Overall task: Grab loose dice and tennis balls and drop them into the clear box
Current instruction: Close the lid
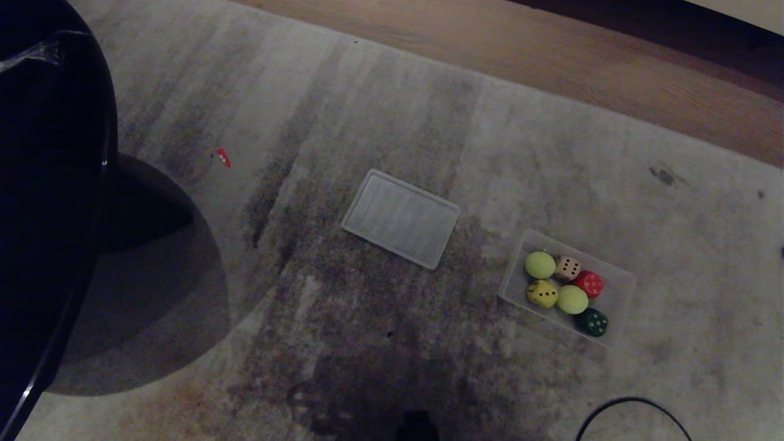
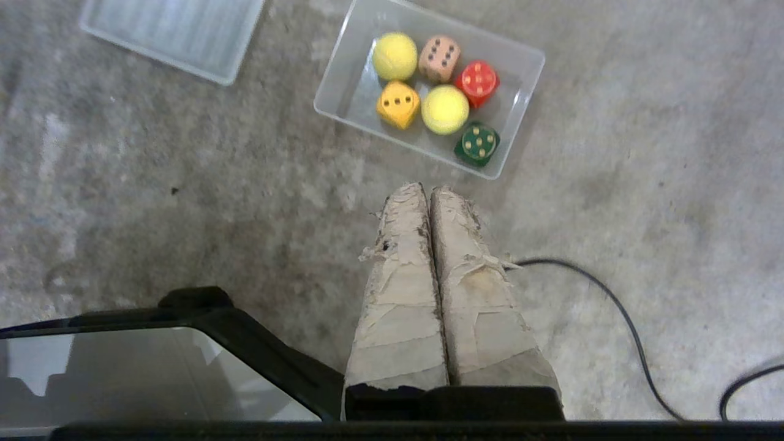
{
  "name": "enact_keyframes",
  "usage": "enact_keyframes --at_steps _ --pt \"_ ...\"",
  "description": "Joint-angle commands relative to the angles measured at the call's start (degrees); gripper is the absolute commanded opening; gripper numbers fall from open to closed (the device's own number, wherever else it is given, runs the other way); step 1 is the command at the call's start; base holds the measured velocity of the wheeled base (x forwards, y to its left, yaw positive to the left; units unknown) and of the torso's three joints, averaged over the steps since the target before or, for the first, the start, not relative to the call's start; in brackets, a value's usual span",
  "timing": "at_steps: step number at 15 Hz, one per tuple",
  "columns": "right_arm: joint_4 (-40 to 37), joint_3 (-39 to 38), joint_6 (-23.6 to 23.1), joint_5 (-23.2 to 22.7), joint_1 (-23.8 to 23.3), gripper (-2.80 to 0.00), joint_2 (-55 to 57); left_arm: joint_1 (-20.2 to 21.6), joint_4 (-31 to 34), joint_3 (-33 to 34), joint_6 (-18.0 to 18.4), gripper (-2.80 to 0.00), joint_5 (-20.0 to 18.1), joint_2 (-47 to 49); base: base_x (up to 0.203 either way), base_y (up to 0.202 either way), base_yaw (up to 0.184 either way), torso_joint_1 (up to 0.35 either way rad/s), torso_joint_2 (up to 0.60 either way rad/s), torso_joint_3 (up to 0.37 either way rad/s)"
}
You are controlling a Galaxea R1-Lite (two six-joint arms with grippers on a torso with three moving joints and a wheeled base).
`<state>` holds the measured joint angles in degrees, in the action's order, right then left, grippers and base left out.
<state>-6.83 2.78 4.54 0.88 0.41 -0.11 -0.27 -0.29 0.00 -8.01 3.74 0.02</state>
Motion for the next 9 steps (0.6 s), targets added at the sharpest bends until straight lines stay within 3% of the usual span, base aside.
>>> enact_keyframes --at_steps 1,9 --pt "0.0 0.0 0.0 0.0 0.0 -2.8 0.1 0.0 -0.1 0.1 -0.1 -2.8 0.0 0.1 0.0 0.0 0.0 0.002 0.0 0.212" --pt "0.0 0.0 0.0 0.0 0.0 -2.8 0.1 0.0 -0.1 0.1 -0.1 -2.8 0.0 0.1 0.0 0.0 0.0 0.002 0.0 0.201"
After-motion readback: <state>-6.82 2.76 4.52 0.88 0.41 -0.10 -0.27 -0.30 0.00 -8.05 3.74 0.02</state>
